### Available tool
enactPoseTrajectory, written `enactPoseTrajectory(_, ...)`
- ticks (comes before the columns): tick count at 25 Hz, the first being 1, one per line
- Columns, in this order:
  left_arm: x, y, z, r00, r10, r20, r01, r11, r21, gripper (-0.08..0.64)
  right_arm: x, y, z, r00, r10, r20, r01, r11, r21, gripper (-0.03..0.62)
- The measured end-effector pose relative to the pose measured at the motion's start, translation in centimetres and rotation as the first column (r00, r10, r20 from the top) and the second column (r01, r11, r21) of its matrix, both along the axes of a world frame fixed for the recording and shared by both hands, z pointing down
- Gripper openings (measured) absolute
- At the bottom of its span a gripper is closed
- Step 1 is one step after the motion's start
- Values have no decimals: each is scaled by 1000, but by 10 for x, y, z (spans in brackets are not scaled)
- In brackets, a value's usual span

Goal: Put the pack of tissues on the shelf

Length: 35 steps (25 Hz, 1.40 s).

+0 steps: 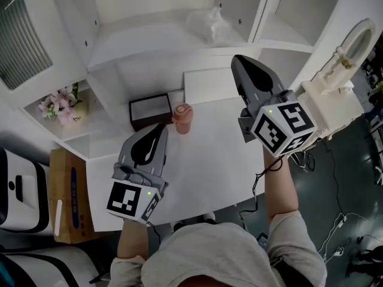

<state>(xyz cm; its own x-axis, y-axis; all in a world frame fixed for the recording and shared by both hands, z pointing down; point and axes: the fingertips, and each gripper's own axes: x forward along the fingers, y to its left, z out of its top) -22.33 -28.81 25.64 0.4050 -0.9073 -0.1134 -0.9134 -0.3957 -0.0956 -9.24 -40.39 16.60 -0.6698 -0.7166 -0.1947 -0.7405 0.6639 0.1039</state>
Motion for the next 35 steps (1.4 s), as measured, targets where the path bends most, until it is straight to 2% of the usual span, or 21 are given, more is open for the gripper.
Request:
enactPoseTrajectory(9,23,4,8,998,56,-4,-56,998,-14,0,-6,43,46,993,-50,-103,45,998,-51,0)
enactPoseTrajectory(20,45,2,19,994,111,-16,-112,993,-38,0,2,75,90,991,-85,-107,71,990,-123,0)
enactPoseTrajectory(27,55,1,29,992,122,-15,-122,991,-55,0,5,91,110,986,-90,-140,70,988,-141,0)
enactPoseTrajectory(35,61,2,33,992,125,-15,-126,990,-60,0,8,105,128,988,-105,-116,82,980,-182,0)
